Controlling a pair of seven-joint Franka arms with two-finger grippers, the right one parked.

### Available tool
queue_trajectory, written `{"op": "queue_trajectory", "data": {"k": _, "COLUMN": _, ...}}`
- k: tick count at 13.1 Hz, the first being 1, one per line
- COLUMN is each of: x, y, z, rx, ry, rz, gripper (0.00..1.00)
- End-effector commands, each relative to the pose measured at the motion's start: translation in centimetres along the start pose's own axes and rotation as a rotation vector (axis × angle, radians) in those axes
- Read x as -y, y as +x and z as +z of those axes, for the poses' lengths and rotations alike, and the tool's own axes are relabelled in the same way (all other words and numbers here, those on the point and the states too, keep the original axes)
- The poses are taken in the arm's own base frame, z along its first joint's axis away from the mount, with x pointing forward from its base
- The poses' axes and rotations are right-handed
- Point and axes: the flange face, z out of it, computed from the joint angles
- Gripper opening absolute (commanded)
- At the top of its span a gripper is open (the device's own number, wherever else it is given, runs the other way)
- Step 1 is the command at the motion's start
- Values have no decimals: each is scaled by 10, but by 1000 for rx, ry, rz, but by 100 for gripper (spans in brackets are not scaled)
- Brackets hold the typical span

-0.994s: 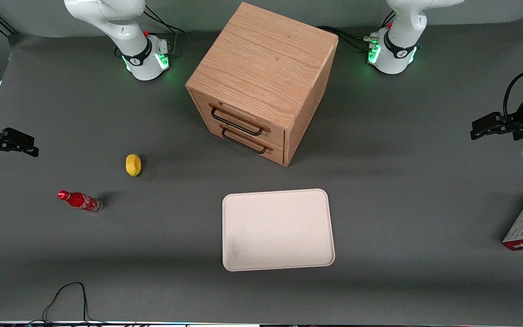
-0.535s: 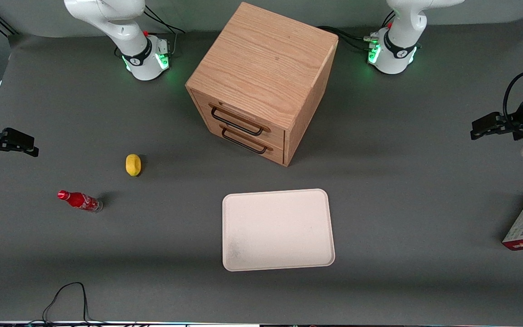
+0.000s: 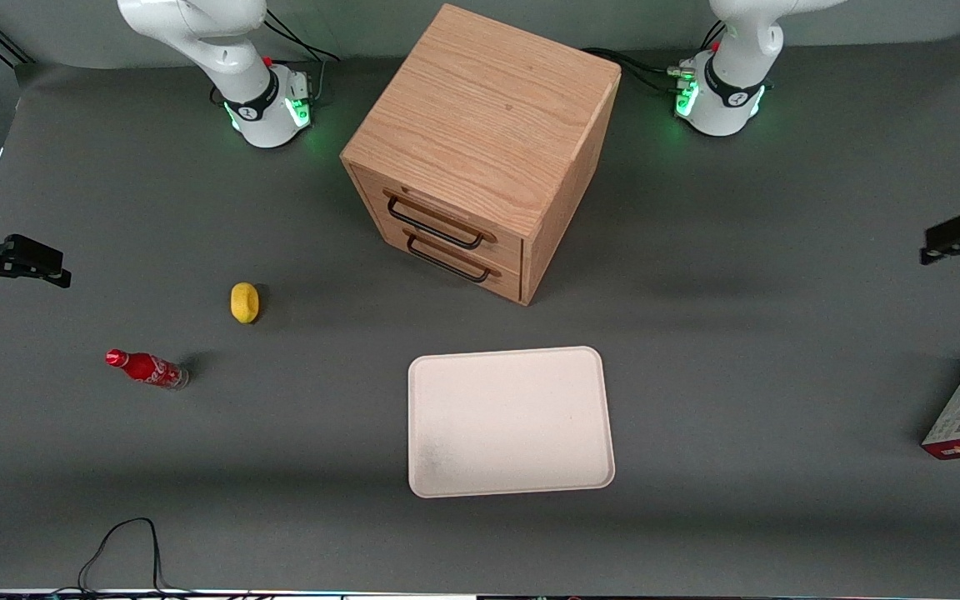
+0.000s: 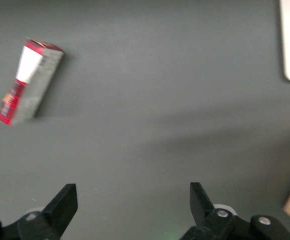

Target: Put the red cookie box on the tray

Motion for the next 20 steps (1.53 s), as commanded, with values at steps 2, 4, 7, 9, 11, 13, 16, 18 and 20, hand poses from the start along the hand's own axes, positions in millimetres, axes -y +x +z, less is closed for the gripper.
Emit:
{"op": "queue_trajectory", "data": {"k": 2, "x": 119, "y": -10, "z": 40, "rx": -33, "ry": 7, "rz": 197, "gripper": 100}}
{"op": "queue_trajectory", "data": {"k": 4, "x": 187, "y": -13, "z": 58, "rx": -43, "ry": 8, "rz": 287, "gripper": 100}}
{"op": "queue_trajectory", "data": {"k": 7, "x": 255, "y": -15, "z": 79, "rx": -66, "ry": 28, "rz": 400, "gripper": 100}}
{"op": "queue_trajectory", "data": {"k": 9, "x": 272, "y": -9, "z": 89, "rx": -73, "ry": 37, "rz": 447, "gripper": 100}}
{"op": "queue_trajectory", "data": {"k": 11, "x": 273, "y": -4, "z": 100, "rx": -76, "ry": 39, "rz": 449, "gripper": 100}}
{"op": "queue_trajectory", "data": {"k": 13, "x": 273, "y": 2, "z": 128, "rx": -61, "ry": 22, "rz": 457, "gripper": 100}}
{"op": "queue_trajectory", "data": {"k": 16, "x": 273, "y": 13, "z": 184, "rx": -86, "ry": 54, "rz": 465, "gripper": 100}}
{"op": "queue_trajectory", "data": {"k": 18, "x": 271, "y": 21, "z": 227, "rx": -84, "ry": 46, "rz": 475, "gripper": 100}}
{"op": "queue_trajectory", "data": {"k": 20, "x": 270, "y": 25, "z": 256, "rx": -84, "ry": 35, "rz": 476, "gripper": 100}}
